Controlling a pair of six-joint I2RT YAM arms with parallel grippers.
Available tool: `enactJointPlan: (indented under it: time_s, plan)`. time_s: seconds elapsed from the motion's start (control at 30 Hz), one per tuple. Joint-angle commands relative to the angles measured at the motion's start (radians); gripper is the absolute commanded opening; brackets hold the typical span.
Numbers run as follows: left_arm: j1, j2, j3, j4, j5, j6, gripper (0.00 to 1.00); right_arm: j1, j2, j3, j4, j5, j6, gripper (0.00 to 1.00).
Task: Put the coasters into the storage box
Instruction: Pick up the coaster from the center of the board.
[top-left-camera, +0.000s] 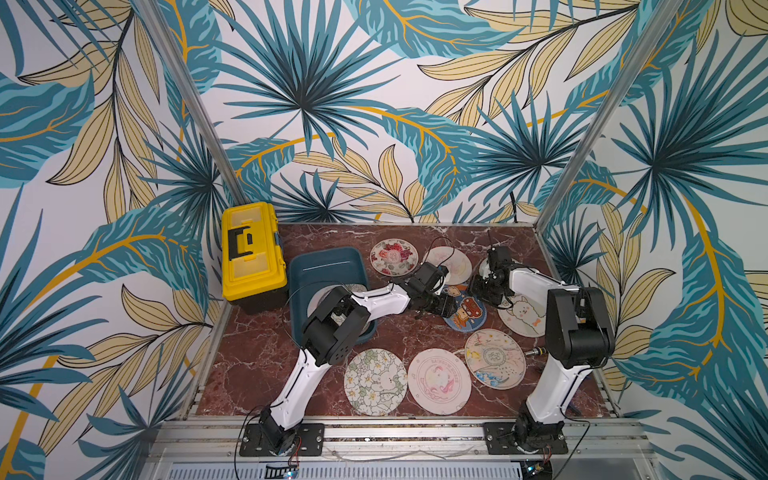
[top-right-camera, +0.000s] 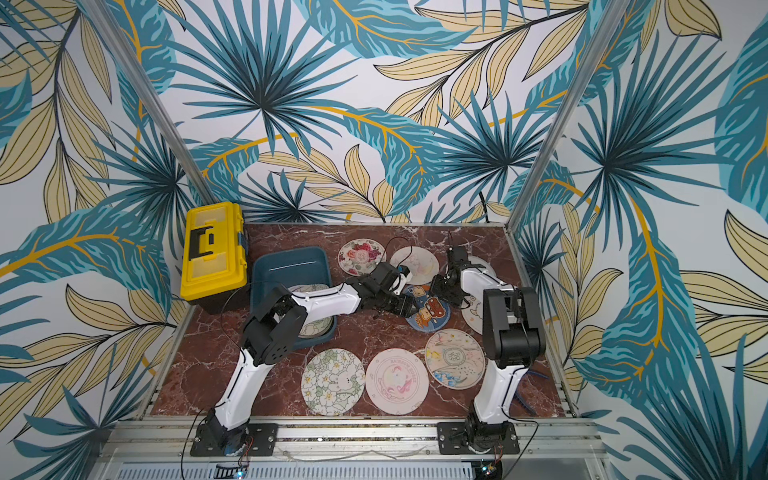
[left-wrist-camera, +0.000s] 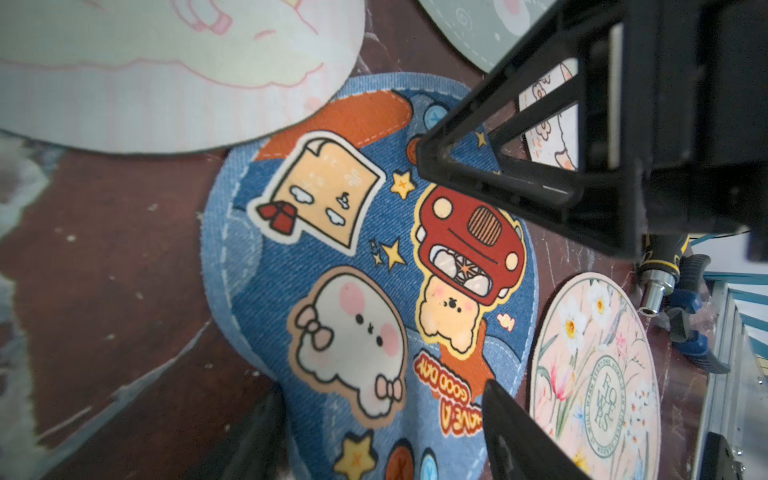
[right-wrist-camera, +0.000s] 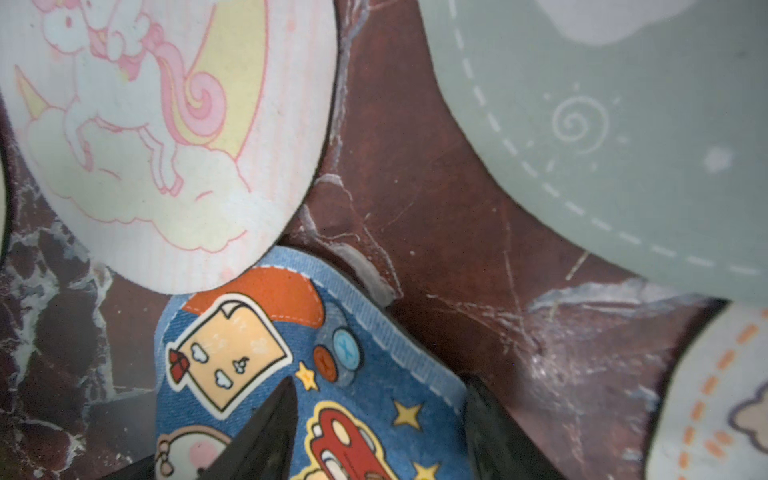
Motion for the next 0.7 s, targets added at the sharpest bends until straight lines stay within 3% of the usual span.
enactJointPlan:
  time_s: [0.0,0.1,0.2,0.43,0.67]
  plan:
    - [-0.009,0.037,0.031,-0.033,0.032,0.002,0.61,0.005,0.011,-0.029,-0.014,-0.035,0.014,0.63]
    - [-0.009,0.031,0.032,-0.033,0.025,0.004,0.42,0.006,0.01,-0.03,-0.014,-0.033,0.014,0.63]
    - [-0.011,0.016,0.026,-0.033,0.006,0.012,0.33,0.005,0.008,-0.034,-0.012,-0.033,0.013,0.63]
    - [-0.019,-0.031,0.002,-0.033,-0.051,0.037,0.02,0.005,0.001,-0.033,-0.012,-0.045,0.014,0.63]
    - [-0.034,-0.145,-0.059,-0.035,-0.152,0.089,0.0,0.005,-0.037,-0.032,-0.021,-0.045,0.01,0.63]
